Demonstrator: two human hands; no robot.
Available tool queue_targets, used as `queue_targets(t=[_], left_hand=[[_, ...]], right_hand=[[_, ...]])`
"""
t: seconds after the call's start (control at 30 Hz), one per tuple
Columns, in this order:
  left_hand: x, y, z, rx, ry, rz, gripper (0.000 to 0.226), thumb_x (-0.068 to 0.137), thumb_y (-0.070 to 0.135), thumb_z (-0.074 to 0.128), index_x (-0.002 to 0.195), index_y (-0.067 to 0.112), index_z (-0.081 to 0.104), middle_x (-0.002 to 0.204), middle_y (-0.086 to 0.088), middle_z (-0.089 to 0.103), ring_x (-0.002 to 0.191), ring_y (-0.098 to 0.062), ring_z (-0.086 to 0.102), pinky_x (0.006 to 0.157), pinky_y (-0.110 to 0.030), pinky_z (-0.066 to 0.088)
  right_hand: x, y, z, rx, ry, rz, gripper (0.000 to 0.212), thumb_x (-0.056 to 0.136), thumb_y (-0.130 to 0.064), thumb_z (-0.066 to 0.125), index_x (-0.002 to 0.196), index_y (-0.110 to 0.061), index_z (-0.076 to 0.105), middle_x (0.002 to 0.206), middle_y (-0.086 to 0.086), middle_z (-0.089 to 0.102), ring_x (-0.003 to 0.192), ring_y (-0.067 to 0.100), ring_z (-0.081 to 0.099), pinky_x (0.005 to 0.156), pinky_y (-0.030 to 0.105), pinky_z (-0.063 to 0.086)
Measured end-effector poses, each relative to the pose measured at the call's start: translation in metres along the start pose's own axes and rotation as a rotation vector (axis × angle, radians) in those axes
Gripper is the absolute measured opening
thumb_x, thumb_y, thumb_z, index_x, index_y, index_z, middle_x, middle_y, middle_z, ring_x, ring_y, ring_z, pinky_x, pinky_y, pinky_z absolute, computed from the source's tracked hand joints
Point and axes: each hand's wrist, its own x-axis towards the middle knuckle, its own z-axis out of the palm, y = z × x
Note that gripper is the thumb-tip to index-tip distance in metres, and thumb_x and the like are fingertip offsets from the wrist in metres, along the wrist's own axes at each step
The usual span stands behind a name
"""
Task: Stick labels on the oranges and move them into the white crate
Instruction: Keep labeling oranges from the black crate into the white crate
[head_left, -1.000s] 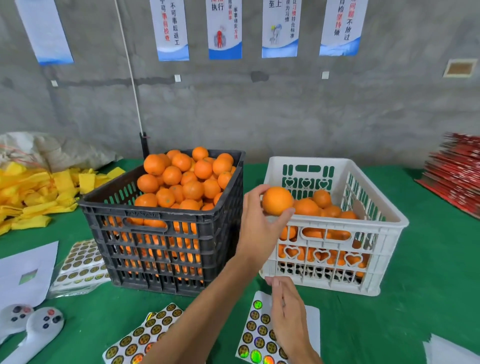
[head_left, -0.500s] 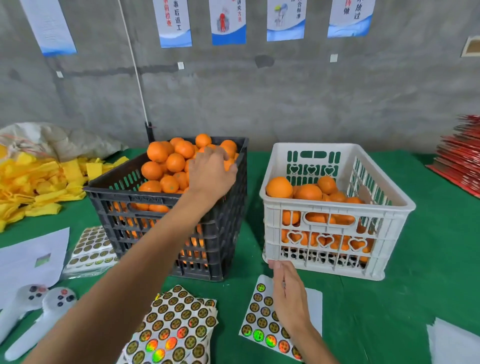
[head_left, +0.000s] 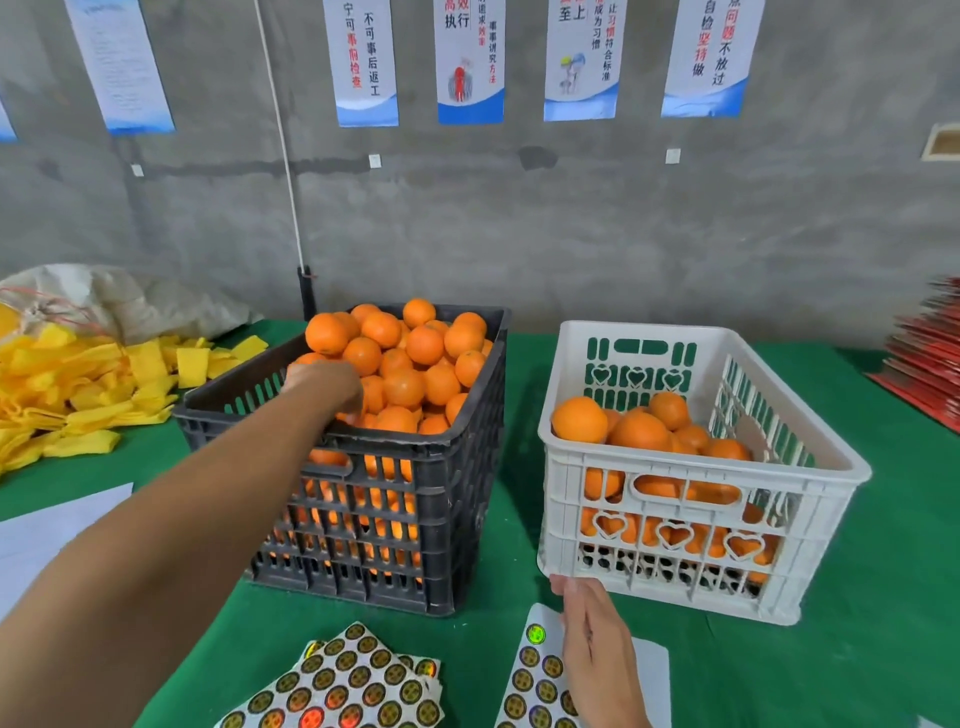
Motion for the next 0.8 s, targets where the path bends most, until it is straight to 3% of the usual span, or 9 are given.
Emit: queue_targets(t=[0.13, 0.2, 0.27, 0.33, 0.43, 0.53, 0.67, 0.73, 0.8], left_hand=[[0.006, -0.013, 0.009, 0.050, -0.016, 0.018, 0.060, 0.103, 0.034, 0.059, 0.156, 0.018, 0.036, 0.127, -0.010, 0.048, 0.115, -0.028, 0.049, 0.106, -0.037, 0.042], [0.003, -0.011, 0.008, -0.006, 0.014, 0.007, 0.054, 0.105, 0.029, 0.055, 0.154, 0.012, 0.038, 0.124, -0.014, 0.048, 0.108, -0.026, 0.046, 0.103, -0.036, 0.043], [-0.003, -0.009, 0.005, -0.059, 0.042, 0.021, 0.051, 0.101, 0.023, 0.062, 0.148, 0.008, 0.047, 0.131, -0.015, 0.054, 0.116, -0.030, 0.054, 0.104, -0.040, 0.047], [-0.010, -0.007, 0.003, -0.130, 0.117, 0.025, 0.052, 0.091, 0.018, 0.073, 0.138, 0.006, 0.055, 0.123, -0.017, 0.060, 0.119, -0.035, 0.060, 0.097, -0.044, 0.054], [-0.033, -0.002, -0.005, -0.417, 0.327, 0.027, 0.062, 0.082, 0.031, 0.081, 0.134, 0.009, 0.056, 0.126, -0.019, 0.058, 0.118, -0.040, 0.061, 0.090, -0.047, 0.055], [-0.066, 0.008, -0.011, -0.796, 0.536, 0.268, 0.069, 0.079, 0.040, 0.084, 0.138, 0.015, 0.058, 0.135, -0.016, 0.057, 0.119, -0.034, 0.060, 0.086, -0.041, 0.050], [-0.140, 0.034, 0.009, -1.230, 0.726, 0.685, 0.059, 0.083, 0.034, 0.083, 0.136, 0.024, 0.061, 0.129, 0.003, 0.062, 0.112, -0.008, 0.059, 0.085, -0.011, 0.049], [-0.176, 0.050, 0.030, -1.383, 0.743, 0.864, 0.056, 0.085, 0.032, 0.081, 0.137, 0.031, 0.059, 0.132, 0.007, 0.055, 0.116, -0.009, 0.060, 0.085, -0.018, 0.057], [-0.204, 0.065, 0.056, -1.480, 0.651, 0.980, 0.058, 0.088, 0.031, 0.081, 0.140, 0.036, 0.056, 0.138, 0.011, 0.051, 0.124, -0.012, 0.060, 0.088, -0.023, 0.060]], right_hand=[[0.001, 0.000, -0.001, -0.003, -0.028, 0.023, 0.043, 0.107, -0.047, 0.028, 0.120, -0.032, 0.066, 0.115, -0.026, 0.060, 0.111, 0.000, 0.061, 0.098, 0.033, 0.052], [0.000, -0.001, -0.002, 0.003, -0.030, 0.019, 0.041, 0.108, -0.045, 0.029, 0.118, -0.032, 0.066, 0.113, -0.026, 0.060, 0.112, 0.000, 0.060, 0.097, 0.030, 0.051], [-0.001, -0.001, -0.002, 0.006, -0.022, 0.029, 0.040, 0.108, -0.045, 0.030, 0.117, -0.032, 0.066, 0.111, -0.026, 0.061, 0.112, -0.001, 0.059, 0.097, 0.028, 0.050], [-0.002, -0.003, -0.003, 0.007, -0.018, 0.036, 0.042, 0.108, -0.045, 0.030, 0.119, -0.030, 0.068, 0.111, -0.025, 0.063, 0.113, -0.003, 0.058, 0.097, 0.028, 0.050], [-0.004, -0.007, -0.004, 0.008, -0.021, 0.033, 0.044, 0.108, -0.045, 0.030, 0.120, -0.028, 0.068, 0.111, -0.025, 0.064, 0.114, -0.003, 0.059, 0.097, 0.026, 0.049], [-0.006, -0.009, -0.005, 0.007, -0.022, 0.015, 0.041, 0.109, -0.043, 0.031, 0.120, -0.029, 0.068, 0.111, -0.023, 0.064, 0.110, -0.001, 0.060, 0.095, 0.026, 0.049], [-0.007, -0.011, -0.006, 0.013, 0.001, 0.003, 0.043, 0.107, -0.046, 0.032, 0.120, -0.027, 0.068, 0.110, -0.022, 0.065, 0.105, 0.000, 0.060, 0.092, 0.023, 0.049], [-0.008, -0.013, -0.007, 0.001, 0.004, -0.006, 0.039, 0.107, -0.048, 0.032, 0.117, -0.034, 0.066, 0.109, -0.023, 0.064, 0.106, -0.002, 0.060, 0.091, 0.018, 0.048], [-0.009, -0.015, -0.007, -0.017, -0.002, -0.016, 0.031, 0.106, -0.051, 0.033, 0.113, -0.042, 0.062, 0.108, -0.025, 0.064, 0.107, -0.005, 0.060, 0.090, 0.012, 0.046]])
